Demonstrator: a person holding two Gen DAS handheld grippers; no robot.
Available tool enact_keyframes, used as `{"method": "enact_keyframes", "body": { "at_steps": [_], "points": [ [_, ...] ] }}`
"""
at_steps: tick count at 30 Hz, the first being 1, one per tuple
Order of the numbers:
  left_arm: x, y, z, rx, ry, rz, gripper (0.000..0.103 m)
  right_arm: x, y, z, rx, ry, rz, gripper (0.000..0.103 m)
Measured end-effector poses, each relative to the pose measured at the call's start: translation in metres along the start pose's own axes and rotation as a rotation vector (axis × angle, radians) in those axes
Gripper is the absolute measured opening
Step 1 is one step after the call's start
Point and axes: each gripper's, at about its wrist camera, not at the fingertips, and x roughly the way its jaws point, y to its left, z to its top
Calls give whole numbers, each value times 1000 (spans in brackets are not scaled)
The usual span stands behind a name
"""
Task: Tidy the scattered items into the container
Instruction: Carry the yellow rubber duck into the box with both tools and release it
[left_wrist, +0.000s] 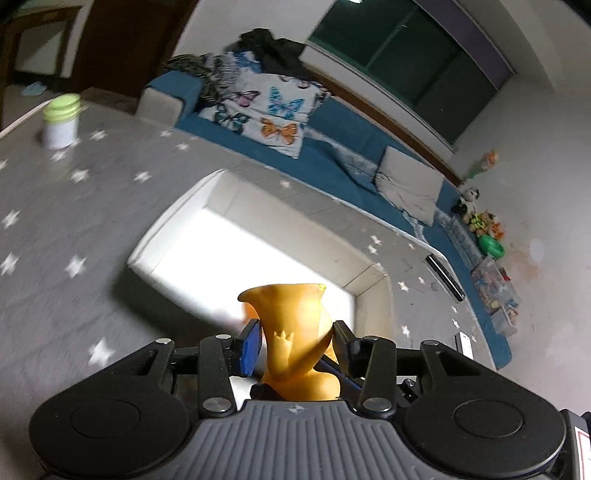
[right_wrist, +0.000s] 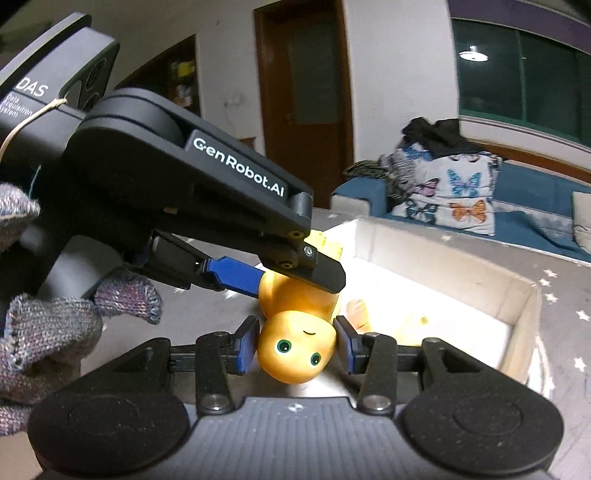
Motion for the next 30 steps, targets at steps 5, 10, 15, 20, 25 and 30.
{"method": "enact_keyframes", "body": {
  "at_steps": [5,10,15,20,25,30],
  "points": [
    [32,-16,18,56,35,-13,44,14,-25,10,44,-4,-41,44],
    [59,-18,27,83,70,2,44,35,-48,12,94,15,-63,44],
    [74,-8,32,82,88,20,44,51,-61,8,130,37,-48,44],
    [80,4,38,61,91,38,45,70,-64,10,145,57,-23,44],
    [90,19,43,27,105,56,44,91,-61,10,134,93,-17,44],
    [101,32,43,-11,128,48,45,107,-63,9,127,136,-29,45]
  ]
}}
